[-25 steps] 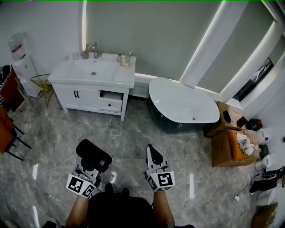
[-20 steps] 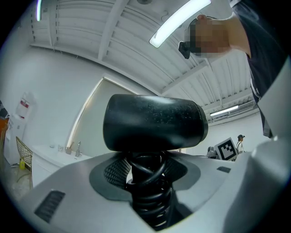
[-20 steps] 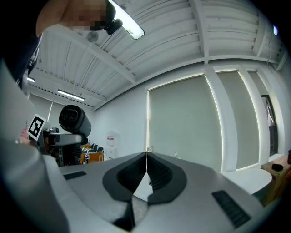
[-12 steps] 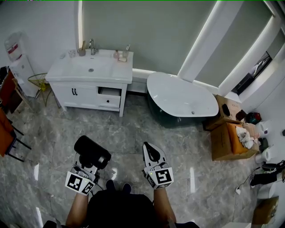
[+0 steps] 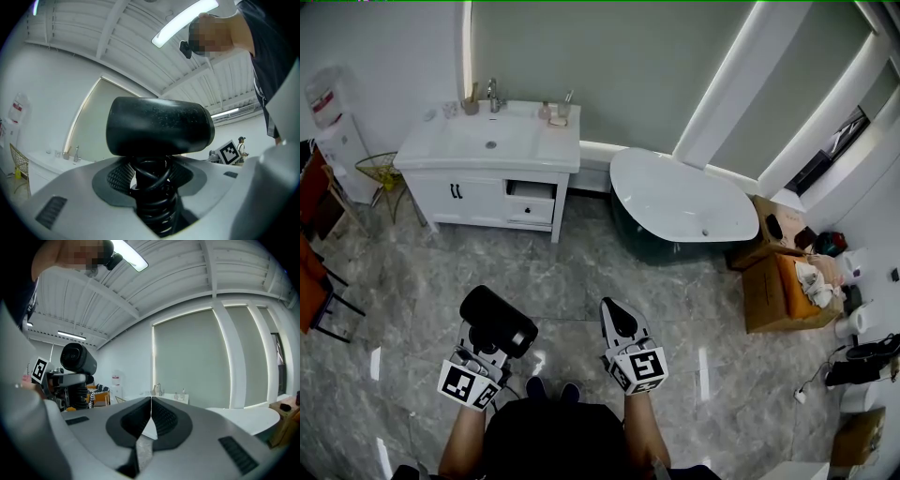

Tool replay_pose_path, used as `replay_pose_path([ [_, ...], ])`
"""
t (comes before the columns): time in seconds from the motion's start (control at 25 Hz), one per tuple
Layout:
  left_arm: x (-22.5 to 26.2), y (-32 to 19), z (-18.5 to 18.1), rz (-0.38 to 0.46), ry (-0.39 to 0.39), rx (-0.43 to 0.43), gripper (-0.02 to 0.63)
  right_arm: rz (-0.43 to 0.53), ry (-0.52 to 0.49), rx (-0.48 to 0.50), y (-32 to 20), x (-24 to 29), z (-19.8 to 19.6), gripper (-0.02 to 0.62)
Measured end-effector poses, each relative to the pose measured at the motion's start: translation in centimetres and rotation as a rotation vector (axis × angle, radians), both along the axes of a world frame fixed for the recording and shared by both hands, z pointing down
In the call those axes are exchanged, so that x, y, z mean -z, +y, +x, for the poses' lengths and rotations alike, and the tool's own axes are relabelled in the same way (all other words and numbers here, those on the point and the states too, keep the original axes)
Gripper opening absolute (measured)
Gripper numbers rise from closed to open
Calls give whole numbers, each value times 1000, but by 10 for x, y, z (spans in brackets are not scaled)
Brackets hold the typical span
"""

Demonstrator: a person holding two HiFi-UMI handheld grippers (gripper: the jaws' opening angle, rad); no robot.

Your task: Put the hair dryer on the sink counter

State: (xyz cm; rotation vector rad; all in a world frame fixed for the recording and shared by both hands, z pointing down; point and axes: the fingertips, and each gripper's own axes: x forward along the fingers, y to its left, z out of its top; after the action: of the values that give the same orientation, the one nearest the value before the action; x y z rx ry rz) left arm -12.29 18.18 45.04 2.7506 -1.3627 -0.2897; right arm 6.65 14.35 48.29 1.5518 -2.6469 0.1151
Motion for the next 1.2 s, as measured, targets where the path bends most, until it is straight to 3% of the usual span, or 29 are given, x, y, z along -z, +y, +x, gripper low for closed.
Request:
replay_pose_path([
  [0.56, -1, 4, -29, -12, -13, 16, 224, 11, 61, 6, 7, 0, -29, 29],
  [1.2, -11, 1, -32, 8, -86, 11, 224, -10, 37, -29, 21, -12, -31, 29],
])
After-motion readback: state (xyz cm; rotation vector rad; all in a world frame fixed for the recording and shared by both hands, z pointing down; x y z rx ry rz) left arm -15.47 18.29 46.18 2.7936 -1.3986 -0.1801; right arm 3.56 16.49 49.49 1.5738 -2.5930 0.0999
